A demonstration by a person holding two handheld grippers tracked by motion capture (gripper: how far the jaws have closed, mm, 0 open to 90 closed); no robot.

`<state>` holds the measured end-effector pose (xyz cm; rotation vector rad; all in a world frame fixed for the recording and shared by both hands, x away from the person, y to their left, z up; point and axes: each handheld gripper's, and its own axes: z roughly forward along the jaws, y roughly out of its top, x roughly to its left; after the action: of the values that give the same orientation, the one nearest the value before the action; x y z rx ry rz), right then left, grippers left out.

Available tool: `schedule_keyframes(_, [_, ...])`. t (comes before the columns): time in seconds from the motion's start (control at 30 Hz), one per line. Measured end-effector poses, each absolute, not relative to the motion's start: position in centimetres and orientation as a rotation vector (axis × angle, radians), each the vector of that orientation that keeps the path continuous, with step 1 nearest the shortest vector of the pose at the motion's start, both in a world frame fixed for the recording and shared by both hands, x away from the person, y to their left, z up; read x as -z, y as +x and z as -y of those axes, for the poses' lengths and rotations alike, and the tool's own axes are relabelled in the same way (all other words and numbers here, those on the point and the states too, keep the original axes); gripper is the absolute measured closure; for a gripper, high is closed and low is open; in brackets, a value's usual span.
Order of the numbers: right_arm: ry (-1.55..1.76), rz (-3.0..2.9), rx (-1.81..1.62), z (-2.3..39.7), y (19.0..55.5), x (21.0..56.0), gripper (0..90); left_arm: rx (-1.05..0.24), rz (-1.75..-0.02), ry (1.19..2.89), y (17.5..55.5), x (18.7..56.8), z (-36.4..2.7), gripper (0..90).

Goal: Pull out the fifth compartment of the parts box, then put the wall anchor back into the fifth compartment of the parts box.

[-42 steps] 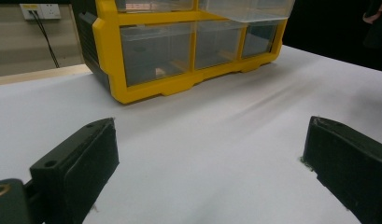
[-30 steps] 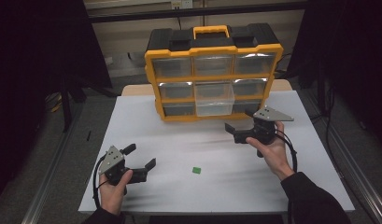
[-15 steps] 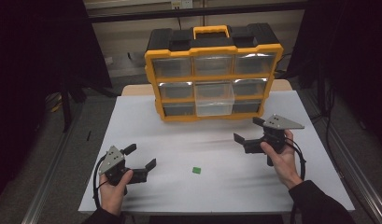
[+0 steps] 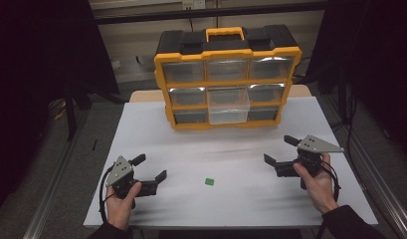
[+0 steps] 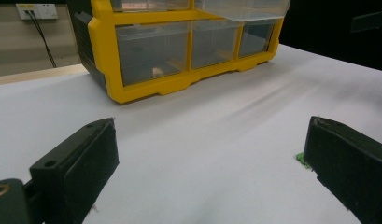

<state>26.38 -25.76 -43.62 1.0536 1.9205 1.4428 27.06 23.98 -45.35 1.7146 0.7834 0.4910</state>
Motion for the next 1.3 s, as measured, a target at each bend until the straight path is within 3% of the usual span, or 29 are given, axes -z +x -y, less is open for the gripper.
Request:
schedule_keyframes(0.6, [1.125, -1.88, -1.406, 29.2, 22.8, 44.6, 0.7, -0.488, -0.803, 1.716, 26.3, 45.2, -23.6, 2.9])
schedule_keyframes(1.3, [1.061, -1.976, -1.395, 26.3, 23.8, 44.8, 1.9, -0.494, -0.794, 1.736, 26.3, 45.3, -23.6, 2.9])
